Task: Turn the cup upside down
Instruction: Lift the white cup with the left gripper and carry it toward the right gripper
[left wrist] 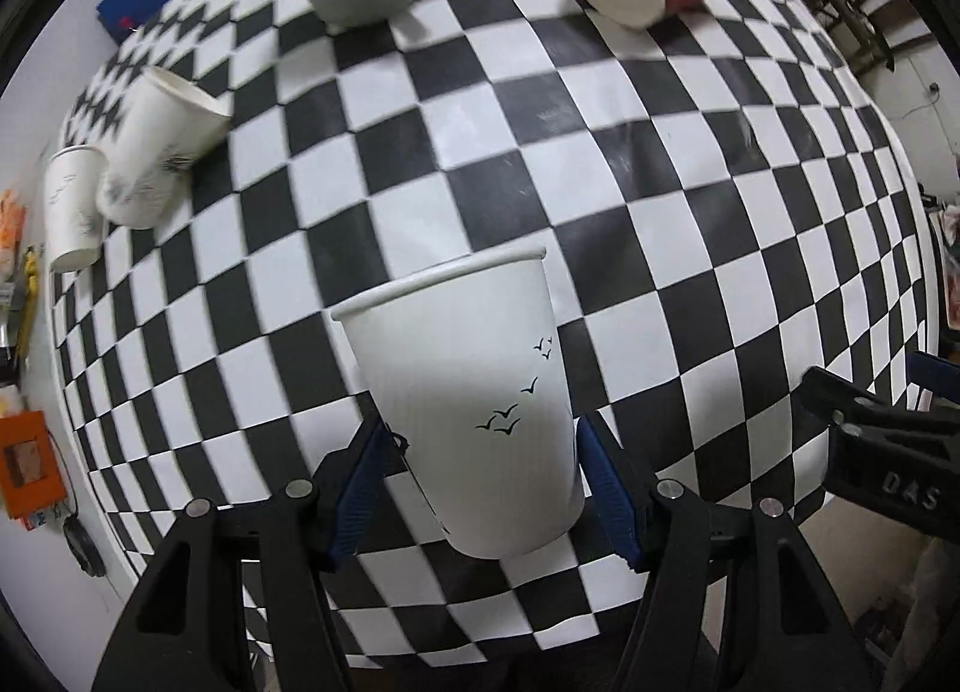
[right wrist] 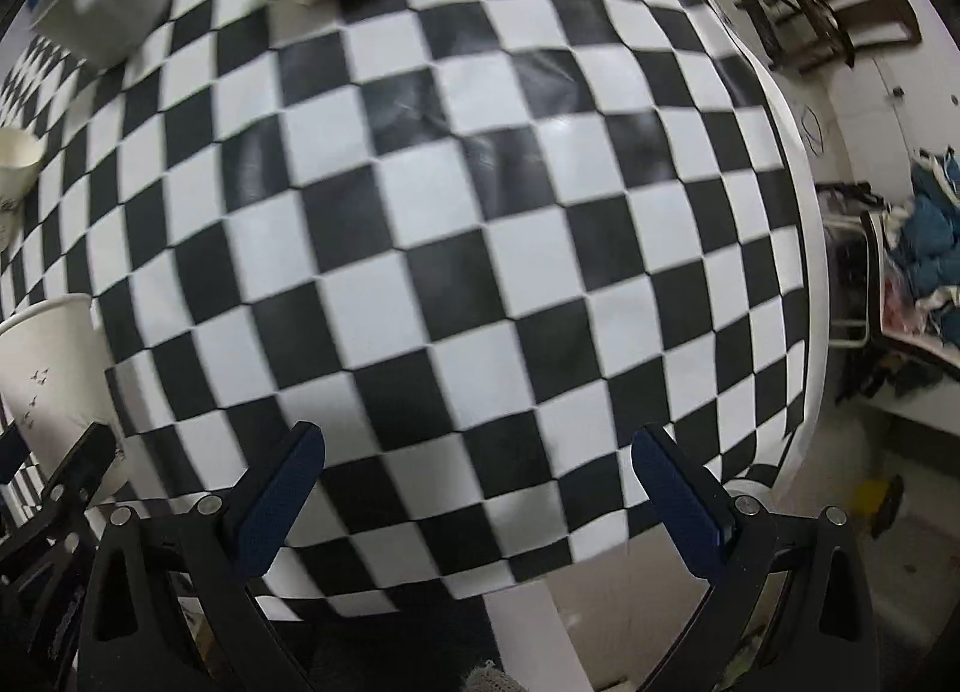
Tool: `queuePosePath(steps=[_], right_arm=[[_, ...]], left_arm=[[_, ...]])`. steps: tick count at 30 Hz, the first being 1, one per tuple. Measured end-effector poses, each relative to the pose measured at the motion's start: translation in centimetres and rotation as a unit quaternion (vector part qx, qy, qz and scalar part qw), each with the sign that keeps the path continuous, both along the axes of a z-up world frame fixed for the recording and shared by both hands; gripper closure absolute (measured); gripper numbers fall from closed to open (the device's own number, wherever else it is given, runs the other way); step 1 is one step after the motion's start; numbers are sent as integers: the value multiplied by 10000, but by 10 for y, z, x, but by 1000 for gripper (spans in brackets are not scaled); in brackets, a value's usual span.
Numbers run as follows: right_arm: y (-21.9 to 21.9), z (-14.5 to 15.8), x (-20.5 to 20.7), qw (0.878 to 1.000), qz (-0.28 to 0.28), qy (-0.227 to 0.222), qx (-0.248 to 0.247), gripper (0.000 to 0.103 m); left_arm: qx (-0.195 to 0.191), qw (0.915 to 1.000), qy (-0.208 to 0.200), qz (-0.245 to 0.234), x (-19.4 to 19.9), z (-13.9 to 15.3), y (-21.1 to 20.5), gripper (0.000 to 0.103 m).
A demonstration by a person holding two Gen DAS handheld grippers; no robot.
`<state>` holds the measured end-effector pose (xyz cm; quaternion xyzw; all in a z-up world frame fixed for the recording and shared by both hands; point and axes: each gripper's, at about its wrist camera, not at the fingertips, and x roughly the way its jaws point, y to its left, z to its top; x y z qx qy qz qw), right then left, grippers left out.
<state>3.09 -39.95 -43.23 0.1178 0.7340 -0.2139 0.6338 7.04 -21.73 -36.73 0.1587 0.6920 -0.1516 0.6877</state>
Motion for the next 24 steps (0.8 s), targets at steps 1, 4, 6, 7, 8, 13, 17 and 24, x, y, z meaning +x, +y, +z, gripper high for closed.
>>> queuePosePath(steps=[1, 4, 6, 7, 8, 13, 17, 24], right_arm=[[-4, -1, -3, 10000, -32, 11, 4, 0], [-13, -5, -9, 10000, -89, 14, 11, 0], [-17, -6, -12, 9999, -109, 6, 13, 0], [-19, -7, -13, 9999, -117, 5, 18, 0], [-23, -9, -15, 9999, -123, 1, 24, 0], [-20, -4, -12, 9999, -139, -26, 31, 0], [-18, 1, -9, 9999, -134, -81, 26, 0], [-17, 5, -7, 9998, -148, -157, 40, 0]], left_arm=[[2, 10000, 26, 0, 2, -3, -2, 42], [58, 10000, 39, 47, 8, -11, -7, 39], [37, 9999, 94, 89, 14, -15, -9, 39], [27, 9999, 117, 109, 15, -19, -12, 38], [25, 9998, 156, 151, 19, -21, -11, 38], [24, 9987, 256, 439, 34, -30, -7, 34], [17, 9986, 220, 484, 42, -32, -8, 13], [-23, 9982, 24, 596, 52, -11, 5, 9]])
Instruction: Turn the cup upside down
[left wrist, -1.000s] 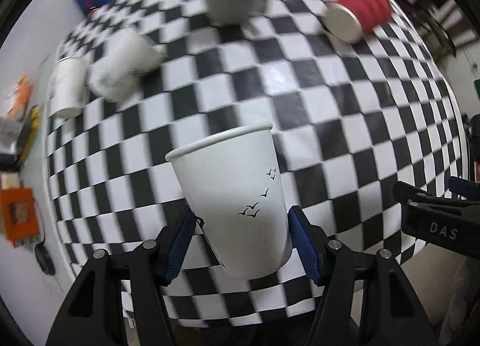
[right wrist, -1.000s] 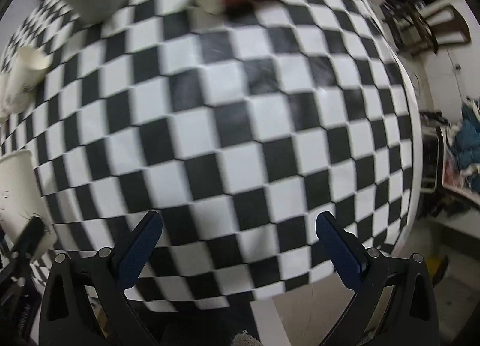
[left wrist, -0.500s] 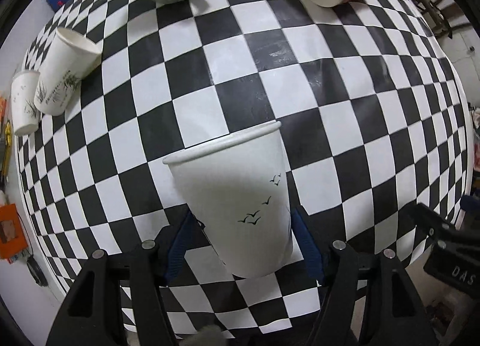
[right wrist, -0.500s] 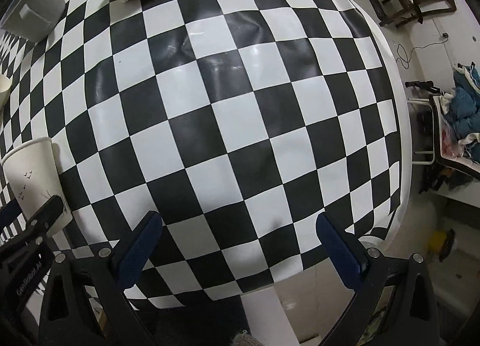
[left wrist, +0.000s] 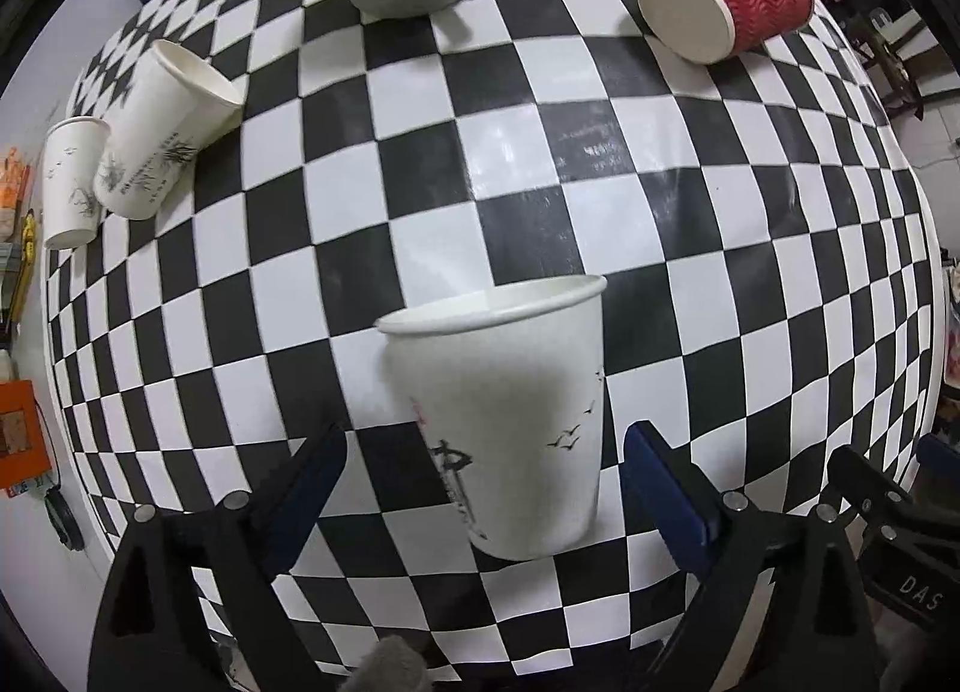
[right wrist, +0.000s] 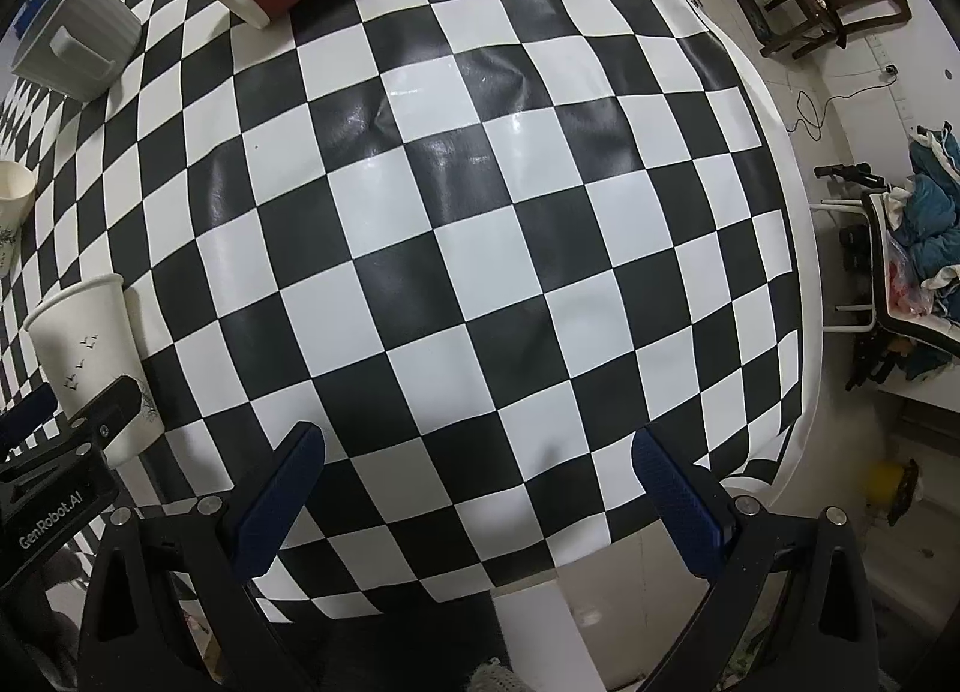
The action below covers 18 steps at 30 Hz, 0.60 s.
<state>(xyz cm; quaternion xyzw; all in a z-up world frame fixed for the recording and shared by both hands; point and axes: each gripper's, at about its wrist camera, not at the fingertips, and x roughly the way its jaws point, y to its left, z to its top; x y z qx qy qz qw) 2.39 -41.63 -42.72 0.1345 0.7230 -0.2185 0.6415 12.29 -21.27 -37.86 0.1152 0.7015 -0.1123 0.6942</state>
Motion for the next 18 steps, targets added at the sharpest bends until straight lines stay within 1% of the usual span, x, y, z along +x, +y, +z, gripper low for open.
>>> queuePosePath(steps=[2, 5, 7, 8, 9, 10, 11, 12, 13, 14, 15, 16, 18], right_arm=[[1, 4, 0, 10000, -11, -41, 13, 0], [2, 13, 0, 9999, -21, -120, 82, 0], [6, 24, 2, 9996, 30, -239, 166, 0], [8, 33, 4, 9989, 115, -379, 240, 0], [11, 39, 6, 9981, 224, -494, 284, 0], [17, 49, 10, 9962, 472, -657, 319, 0], [26, 60, 17, 9927, 849, -792, 312, 0], [34, 65, 22, 9895, 1150, -834, 268, 0], [48, 73, 30, 9825, 1661, -824, 150, 0], [61, 80, 38, 9735, 2145, -790, 6, 0], [75, 85, 45, 9611, 2652, -759, -159, 0], [95, 90, 52, 9403, 3304, -716, -380, 0], [133, 90, 60, 8847, 4557, -528, -826, 0]], left_arm=[[-51, 9999, -66, 88, 7, 10, 8, 9], [-213, 9990, -278, 279, 10, 38, 24, 8], [-364, 9968, -548, 456, 10, 64, 41, 8], [-413, 9951, -711, 549, 10, 75, 50, 8], [-482, 9922, -937, 662, 9, 90, 62, 0], [-505, 9897, -1109, 749, 6, 96, 69, 0], [-484, 9862, -1321, 874, 3, 104, 80, 0], [-460, 9835, -1458, 968, -2, 108, 87, 0], [-411, 9802, -1603, 1087, -5, 112, 96, 0], [-354, 9778, -1692, 1184, -7, 110, 106, 0], [-287, 9754, -1770, 1286, -8, 110, 114, 0], [-168, 9731, -1831, 1389, -10, 107, 120, 0], [100, 9712, -1801, 1559, -20, 97, 126, 0]])
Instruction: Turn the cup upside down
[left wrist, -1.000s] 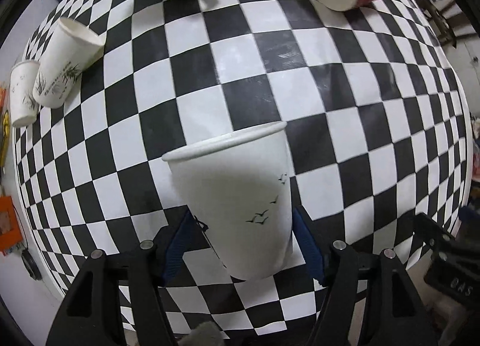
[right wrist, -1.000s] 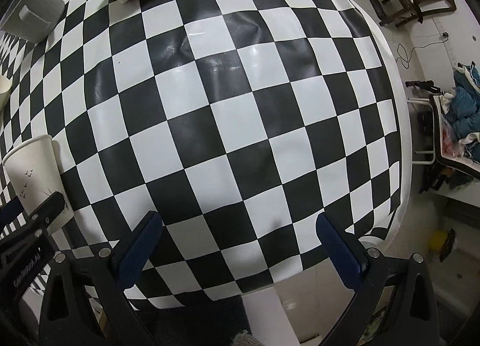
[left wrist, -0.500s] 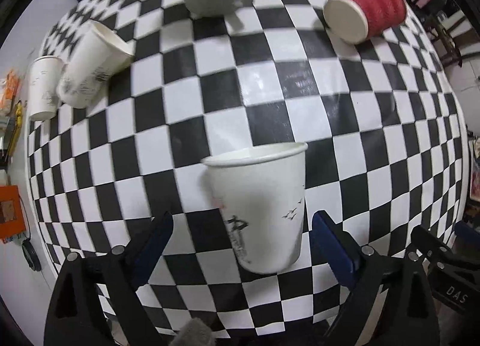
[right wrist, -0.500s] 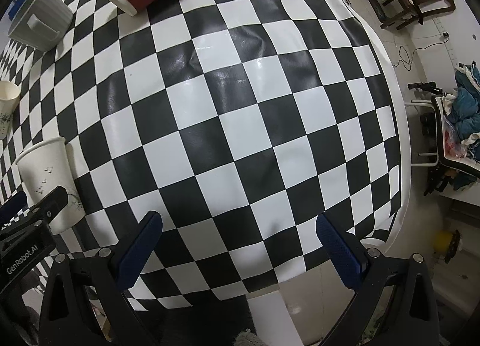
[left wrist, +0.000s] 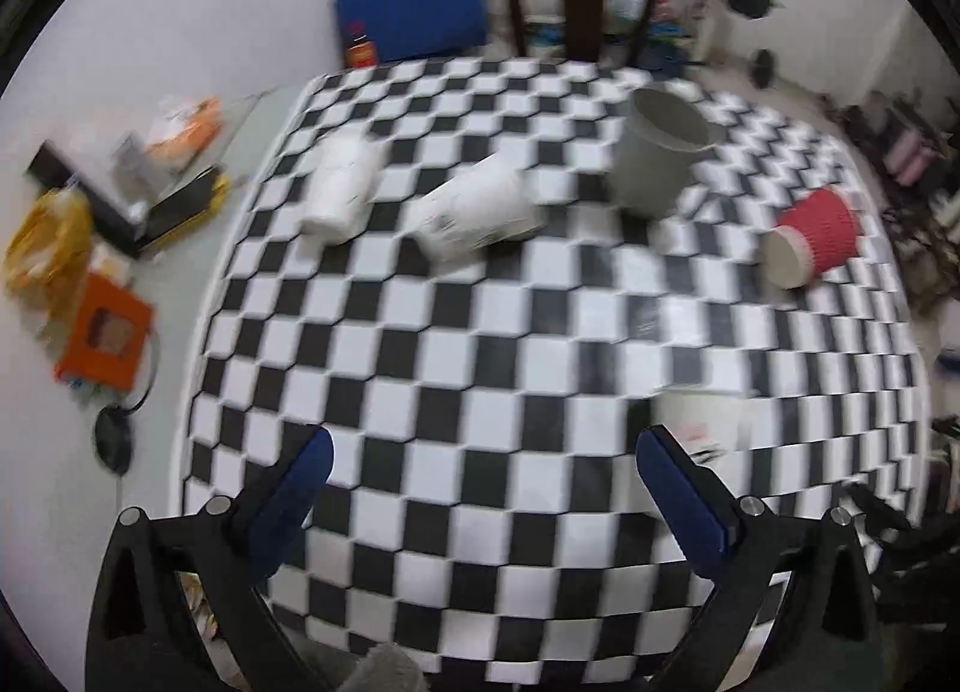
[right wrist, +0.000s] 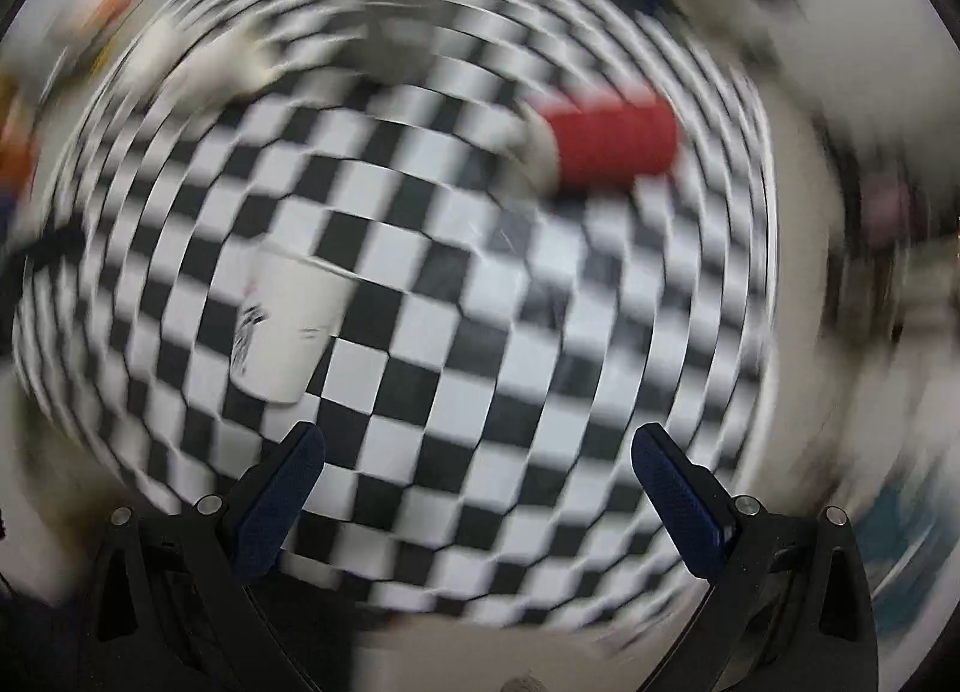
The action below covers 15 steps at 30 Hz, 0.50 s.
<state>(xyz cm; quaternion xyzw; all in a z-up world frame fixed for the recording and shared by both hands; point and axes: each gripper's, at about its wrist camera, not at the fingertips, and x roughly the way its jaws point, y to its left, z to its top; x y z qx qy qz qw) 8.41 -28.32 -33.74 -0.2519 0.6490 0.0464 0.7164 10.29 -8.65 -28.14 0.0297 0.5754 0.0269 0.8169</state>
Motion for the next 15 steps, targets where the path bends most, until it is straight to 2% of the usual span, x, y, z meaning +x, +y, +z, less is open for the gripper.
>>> queuePosePath(steps=[1, 3, 4, 5, 6, 7, 8, 9, 11, 12, 13, 14, 15], right_arm=[[14, -2, 1, 9983, 526, 18, -259, 0], [49, -13, -3, 9784, 1847, 23, -933, 3], [61, -19, -7, 9633, 2399, 29, -1206, 7], [76, -29, -14, 9382, 3110, 60, -1514, 8], [86, -37, -23, 9094, 3765, 74, -1767, 11], [93, -46, -32, 8748, 4401, 80, -2023, 12], [100, -59, -46, 8273, 5102, 117, -2348, 12], [102, -66, -56, 7971, 5481, 131, -2530, 12], [104, -89, -77, 7028, 6443, 89, -3014, 15], [104, -97, -85, 6651, 6773, 103, -3143, 17], [104, -103, -89, 6365, 7005, 117, -3224, 18], [101, -111, -95, 5918, 7339, 129, -3331, 18], [99, -117, -101, 5673, 7504, 134, -3391, 18]], left_arm=[[99, 9998, 80, 129, -3, -9, 4, 0], [196, 9990, 203, 340, -9, -24, 10, 0], [247, 9984, 275, 431, -13, -34, 13, 0], [302, 9976, 336, 517, -15, -44, 16, 0], [360, 9969, 389, 586, -17, -54, 19, 0], [394, 9962, 443, 638, -20, -60, 21, 0], [397, 9956, 507, 685, -22, -66, 23, 0], [374, 9949, 584, 736, -23, -74, 25, 0], [367, 9935, 682, 835, -31, -82, 30, 0], [342, 9928, 732, 881, -32, -87, 31, 0], [334, 9924, 750, 917, -36, -84, 35, 0], [341, 9918, 772, 955, -35, -87, 37, 0], [327, 9913, 798, 993, -35, -90, 38, 0]])
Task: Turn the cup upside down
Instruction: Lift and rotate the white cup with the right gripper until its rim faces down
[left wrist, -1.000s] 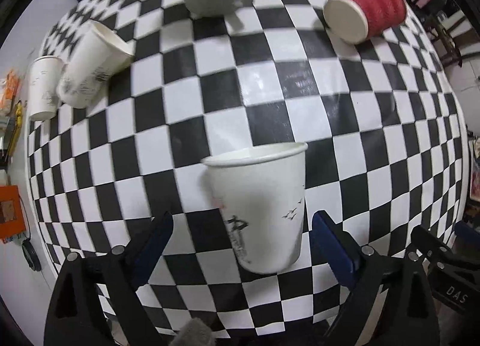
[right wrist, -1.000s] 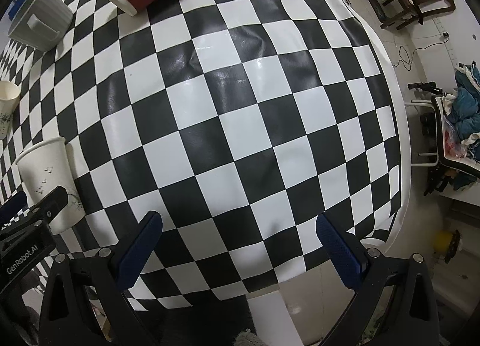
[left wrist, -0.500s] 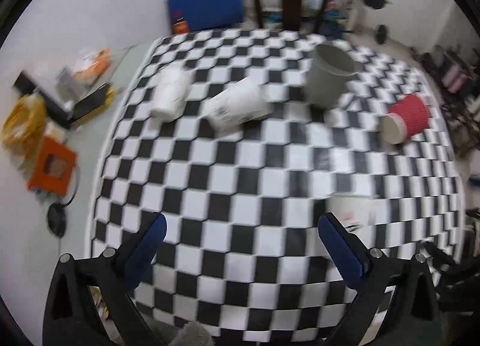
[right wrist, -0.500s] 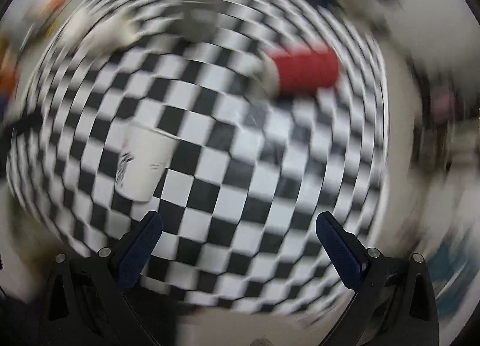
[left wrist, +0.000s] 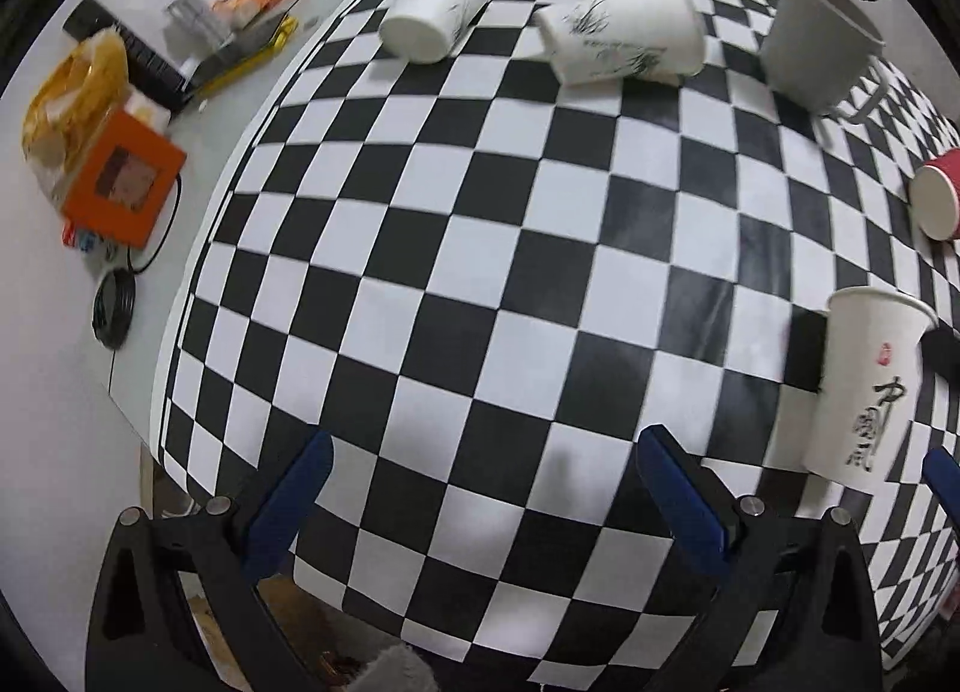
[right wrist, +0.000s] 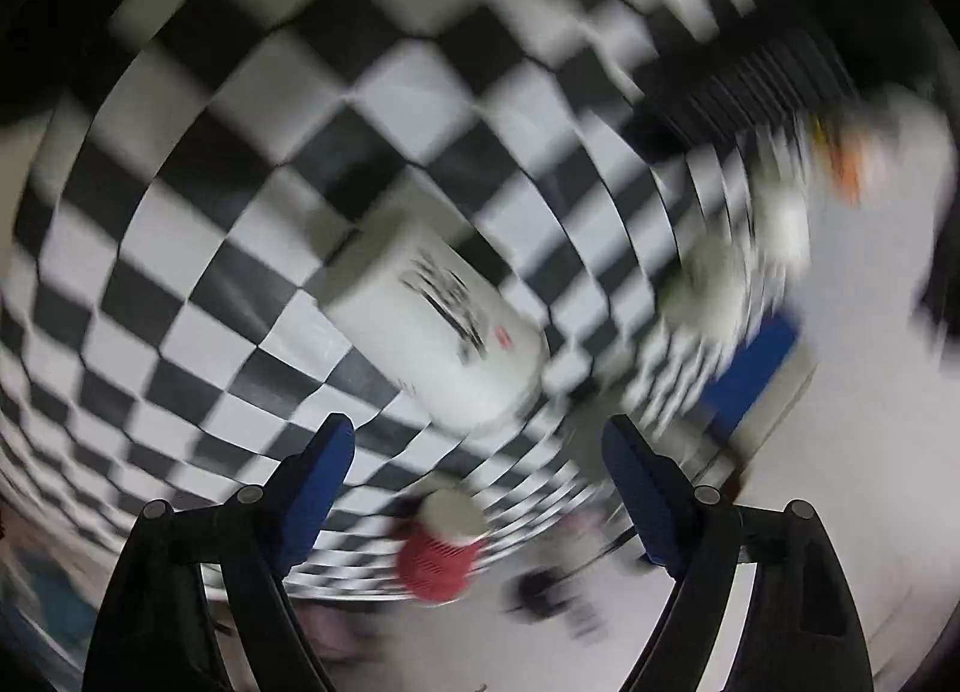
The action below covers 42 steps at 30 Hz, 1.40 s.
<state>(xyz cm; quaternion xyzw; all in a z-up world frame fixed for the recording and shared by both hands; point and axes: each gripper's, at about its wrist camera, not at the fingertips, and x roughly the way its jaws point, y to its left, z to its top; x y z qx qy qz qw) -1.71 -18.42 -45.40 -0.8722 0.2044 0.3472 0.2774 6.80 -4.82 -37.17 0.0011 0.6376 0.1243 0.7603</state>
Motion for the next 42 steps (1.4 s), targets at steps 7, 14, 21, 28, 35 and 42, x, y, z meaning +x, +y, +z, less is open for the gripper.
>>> queuePosePath(steps=[7, 14, 21, 28, 35, 42], right_arm=[[-23, -38, -11, 9812, 1720, 142, -861, 33], [-15, -49, -14, 9831, 1564, 229, -921, 42], [25, -23, 26, 9965, -685, 424, -203, 43], [42, 4, 85, 9200, -3779, 910, 500, 43], [14, 5, 127, 7898, -5957, 1295, 679, 43], [-19, -11, 164, 6444, -7434, 1661, 673, 43]], left_arm=[[-93, 9998, 110, 165, 1, -13, 12, 0], [-81, 9996, 151, 203, 1, -12, 22, 0], [73, 9999, -40, 146, 9, 8, 33, 0], [124, 9997, -187, 15, 17, 22, 35, 0], [84, 9997, -192, -119, 21, 25, 29, 0], [45, 9996, -134, -245, 25, 21, 23, 0]])
